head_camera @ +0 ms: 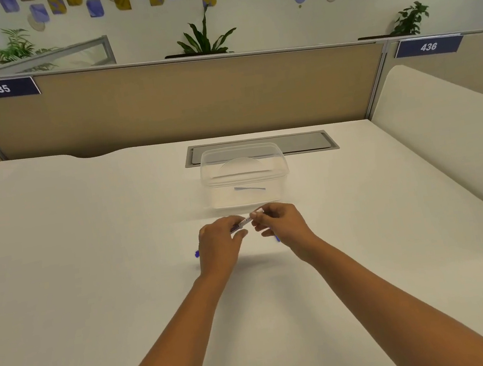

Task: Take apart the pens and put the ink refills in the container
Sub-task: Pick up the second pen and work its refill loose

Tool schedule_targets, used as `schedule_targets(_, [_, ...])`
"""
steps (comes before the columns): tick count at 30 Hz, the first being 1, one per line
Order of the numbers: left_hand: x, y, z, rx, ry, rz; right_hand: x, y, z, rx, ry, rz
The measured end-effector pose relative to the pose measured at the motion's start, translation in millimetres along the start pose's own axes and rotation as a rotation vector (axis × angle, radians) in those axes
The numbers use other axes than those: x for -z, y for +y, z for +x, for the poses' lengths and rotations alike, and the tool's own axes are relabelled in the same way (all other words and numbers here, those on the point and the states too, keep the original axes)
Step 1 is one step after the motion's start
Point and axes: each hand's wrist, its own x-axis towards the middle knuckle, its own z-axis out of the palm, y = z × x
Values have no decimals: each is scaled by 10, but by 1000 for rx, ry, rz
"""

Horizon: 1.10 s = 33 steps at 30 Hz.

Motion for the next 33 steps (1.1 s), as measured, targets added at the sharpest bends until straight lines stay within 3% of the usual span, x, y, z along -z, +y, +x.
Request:
schedule_targets(4, [29, -24, -14, 70, 1, -4, 29, 5, 36, -19, 97, 27])
schedule_targets(7, [38, -78, -18, 116, 6, -8, 137, 109, 101, 1, 270, -185])
schedule_targets(10, [37, -113, -24, 141, 4, -20, 214, 271, 134, -71, 215, -528])
schedule_targets(13, [27, -105, -23, 153, -7, -15, 206, 403, 144, -125, 143, -707])
schedule_targets(22, [49, -135, -17, 173, -14, -37, 158, 463, 185, -101, 107, -865])
schedule_targets(25, [74, -147, -12, 174, -8, -47, 180, 446, 205, -136, 121, -752])
schedule_targets(30, [93, -170, -18, 203, 7, -73, 246, 223, 176, -119, 131, -88])
schedule_targets(33, [88, -159, -22, 218, 10, -90, 240, 78, 145, -7, 78, -46])
